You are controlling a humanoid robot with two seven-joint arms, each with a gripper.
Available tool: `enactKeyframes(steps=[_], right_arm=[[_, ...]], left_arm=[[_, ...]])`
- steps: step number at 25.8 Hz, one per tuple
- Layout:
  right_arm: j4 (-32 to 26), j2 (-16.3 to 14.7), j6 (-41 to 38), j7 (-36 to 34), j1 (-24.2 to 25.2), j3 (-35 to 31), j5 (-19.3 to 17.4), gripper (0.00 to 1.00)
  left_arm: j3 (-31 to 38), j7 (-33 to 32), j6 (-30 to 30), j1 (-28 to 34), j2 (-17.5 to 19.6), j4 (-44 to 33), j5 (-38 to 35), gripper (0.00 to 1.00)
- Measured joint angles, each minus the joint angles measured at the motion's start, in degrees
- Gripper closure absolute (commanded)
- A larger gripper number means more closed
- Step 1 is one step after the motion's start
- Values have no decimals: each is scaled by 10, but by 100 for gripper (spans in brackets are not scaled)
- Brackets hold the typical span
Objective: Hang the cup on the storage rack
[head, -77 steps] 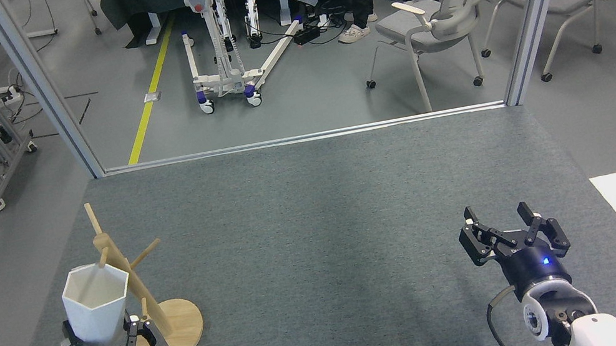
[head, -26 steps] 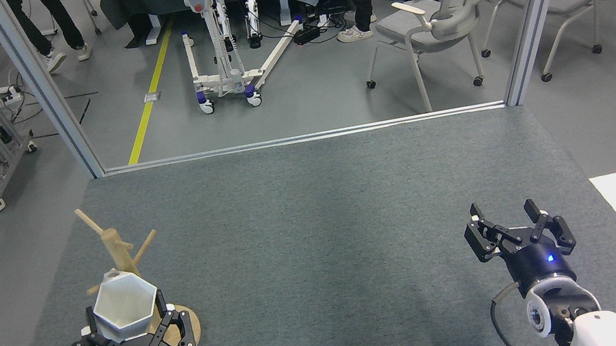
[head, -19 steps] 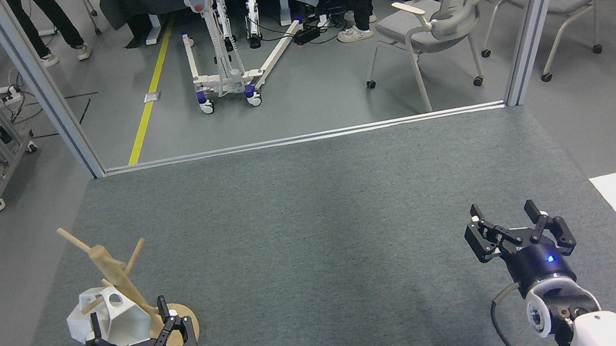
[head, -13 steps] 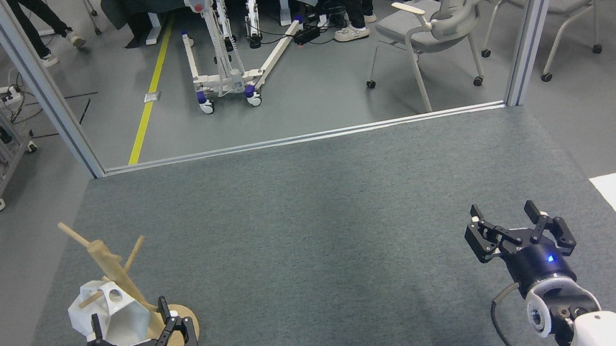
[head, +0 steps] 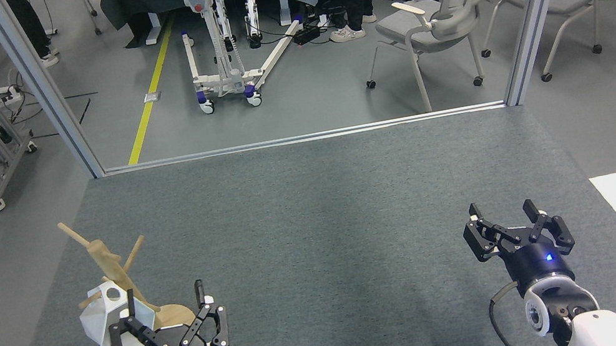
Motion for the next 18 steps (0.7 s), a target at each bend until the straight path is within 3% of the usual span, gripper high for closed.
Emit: enactKeyframes(steps=[6,8,13,16,18], right_arm=[[0,6,14,1,-1,-13,0,0],[-1,5,16,2,-1,-14,0,0],[-3,2,7,-10,1,-21,0,0],[-5,2,4,-22,4,-31,1,0],[-6,2,4,-27,7,-35,5,0]], left_arm=[[-9,40,-138,-4,-24,-29,0,1],[-10,46,-190,-6,-46,-29,1,7],[-15,38,-309,-36,-103,1,61,7],[-18,16,-339,-67,-138,35,97,6],[-19,-4,-327,-86,-155,59,108,1]])
